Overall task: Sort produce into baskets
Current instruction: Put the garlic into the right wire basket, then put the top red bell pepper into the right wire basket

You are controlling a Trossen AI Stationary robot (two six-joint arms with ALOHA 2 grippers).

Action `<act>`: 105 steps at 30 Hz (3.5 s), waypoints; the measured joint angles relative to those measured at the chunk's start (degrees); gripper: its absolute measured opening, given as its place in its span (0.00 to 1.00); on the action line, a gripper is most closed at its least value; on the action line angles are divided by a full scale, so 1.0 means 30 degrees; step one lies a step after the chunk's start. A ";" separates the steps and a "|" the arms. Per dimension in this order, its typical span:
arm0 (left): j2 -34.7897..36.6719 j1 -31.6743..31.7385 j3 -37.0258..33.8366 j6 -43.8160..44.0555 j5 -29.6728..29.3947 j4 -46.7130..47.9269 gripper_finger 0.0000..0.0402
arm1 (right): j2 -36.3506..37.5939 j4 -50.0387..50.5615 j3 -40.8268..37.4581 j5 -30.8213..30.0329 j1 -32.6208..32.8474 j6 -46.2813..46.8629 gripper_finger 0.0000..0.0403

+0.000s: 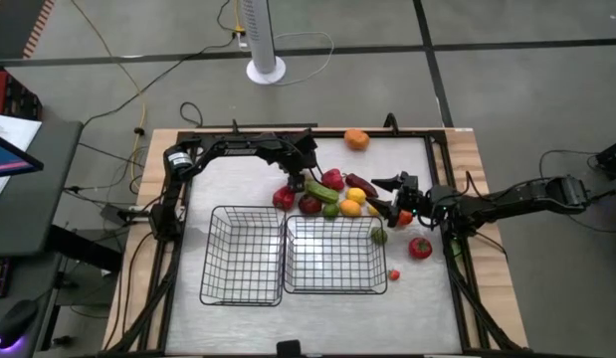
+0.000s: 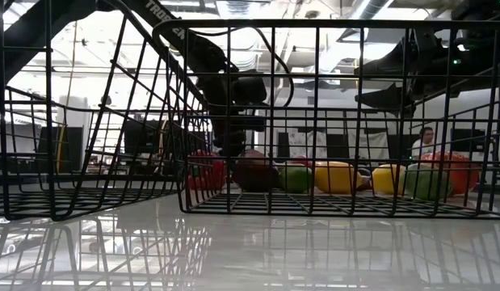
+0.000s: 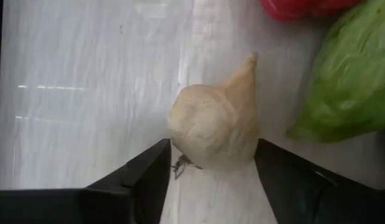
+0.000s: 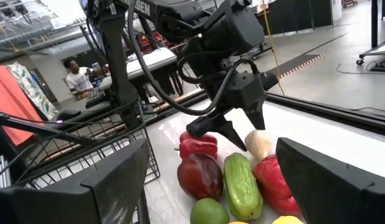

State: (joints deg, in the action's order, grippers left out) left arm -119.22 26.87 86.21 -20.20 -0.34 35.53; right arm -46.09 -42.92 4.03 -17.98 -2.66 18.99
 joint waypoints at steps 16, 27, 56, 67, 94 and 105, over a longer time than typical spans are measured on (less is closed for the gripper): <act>0.0001 0.0000 0.3106 -0.0245 0.0514 0.3310 0.27 | 0.0000 0.0000 0.0000 -0.0014 0.0007 -0.0001 0.94; 0.0058 -0.0760 1.0822 0.0669 0.5959 1.2898 0.27 | -0.0004 0.0022 0.0000 -0.0015 0.0007 -0.0016 0.94; 0.0044 -0.7421 1.1446 0.2216 0.1668 1.3312 0.76 | -0.0015 0.0131 0.0000 -0.0015 0.0007 0.0021 0.94; 0.0044 -0.3057 0.9426 0.1110 0.4609 0.7381 0.76 | -0.0015 0.0160 -0.0003 0.0003 0.0007 0.0013 0.94; -0.0570 -0.2015 0.2825 0.2815 0.3048 -0.6442 0.76 | -0.0015 -0.0157 -0.0007 -0.0007 -0.0036 -0.0323 0.94; -0.2105 -0.2364 0.3683 0.1450 0.3295 -0.6805 0.76 | -0.0044 -0.0131 -0.0007 -0.0015 0.0000 -0.0351 0.94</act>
State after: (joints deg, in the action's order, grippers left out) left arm -125.53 19.78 97.26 -15.85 9.55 15.11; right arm -46.22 -43.31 4.01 -18.02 -2.66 17.93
